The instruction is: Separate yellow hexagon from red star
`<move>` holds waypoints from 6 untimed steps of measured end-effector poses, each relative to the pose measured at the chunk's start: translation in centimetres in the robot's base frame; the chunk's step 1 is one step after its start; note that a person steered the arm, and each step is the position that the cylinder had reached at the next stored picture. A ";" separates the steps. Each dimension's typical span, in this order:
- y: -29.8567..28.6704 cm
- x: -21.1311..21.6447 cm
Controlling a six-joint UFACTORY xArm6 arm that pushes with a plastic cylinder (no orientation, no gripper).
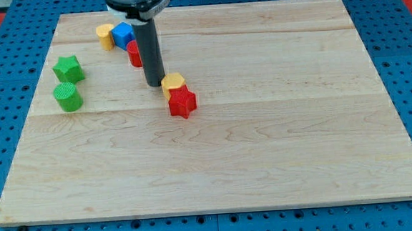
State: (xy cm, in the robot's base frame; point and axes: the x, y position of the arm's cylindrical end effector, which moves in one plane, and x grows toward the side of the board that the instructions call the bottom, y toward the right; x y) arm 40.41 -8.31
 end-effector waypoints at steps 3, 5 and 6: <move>7.4 3.2; 15.9 -1.0; 11.1 -2.3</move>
